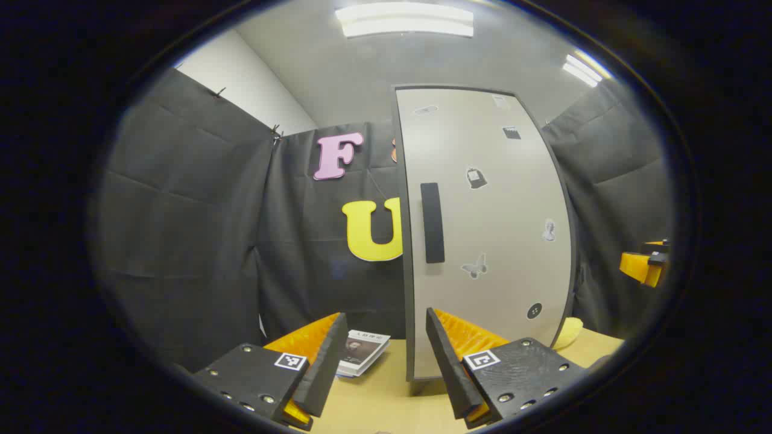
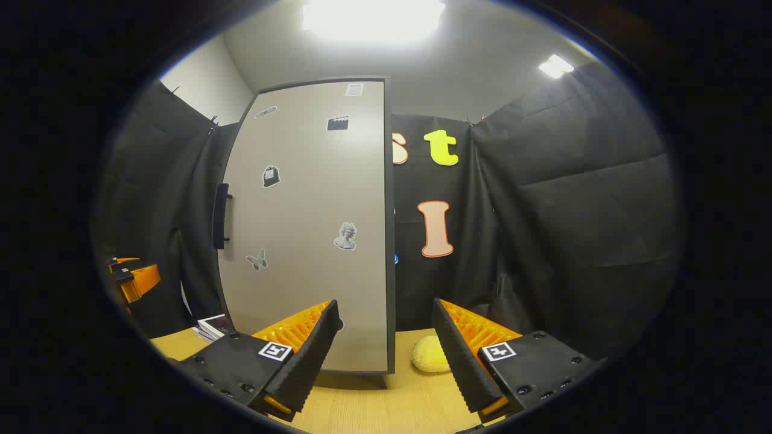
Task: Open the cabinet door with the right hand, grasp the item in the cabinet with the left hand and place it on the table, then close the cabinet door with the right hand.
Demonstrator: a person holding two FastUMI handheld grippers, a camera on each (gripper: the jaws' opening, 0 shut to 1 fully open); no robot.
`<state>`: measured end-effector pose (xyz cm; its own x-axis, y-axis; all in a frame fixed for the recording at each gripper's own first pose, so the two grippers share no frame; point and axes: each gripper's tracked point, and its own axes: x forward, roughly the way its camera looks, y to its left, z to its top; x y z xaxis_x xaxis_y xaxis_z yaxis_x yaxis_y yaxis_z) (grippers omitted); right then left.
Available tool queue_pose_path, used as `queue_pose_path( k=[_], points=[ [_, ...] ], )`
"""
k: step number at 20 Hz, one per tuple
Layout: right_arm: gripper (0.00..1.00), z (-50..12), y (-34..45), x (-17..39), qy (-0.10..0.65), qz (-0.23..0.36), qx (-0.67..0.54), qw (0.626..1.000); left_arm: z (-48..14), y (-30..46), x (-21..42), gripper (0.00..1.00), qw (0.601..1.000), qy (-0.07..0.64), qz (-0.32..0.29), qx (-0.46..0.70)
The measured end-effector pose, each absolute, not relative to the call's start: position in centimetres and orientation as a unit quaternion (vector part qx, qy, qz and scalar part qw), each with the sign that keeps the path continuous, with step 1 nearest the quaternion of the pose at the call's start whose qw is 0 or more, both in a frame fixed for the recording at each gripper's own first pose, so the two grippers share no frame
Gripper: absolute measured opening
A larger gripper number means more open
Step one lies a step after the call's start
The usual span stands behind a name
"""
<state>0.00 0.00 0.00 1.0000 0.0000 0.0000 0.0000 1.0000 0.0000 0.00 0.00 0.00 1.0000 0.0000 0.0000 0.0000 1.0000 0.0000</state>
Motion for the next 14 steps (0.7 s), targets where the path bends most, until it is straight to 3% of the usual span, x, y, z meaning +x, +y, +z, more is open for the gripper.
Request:
queue_pose_path(
  k=[14],
  points=[
    [0.96,0.09,0.63,0.29,0.004,0.005,0.006,1.0,0.03,0.02,-0.67,0.79,1.0,-0.006,-0.01,0.007]
  ],
)
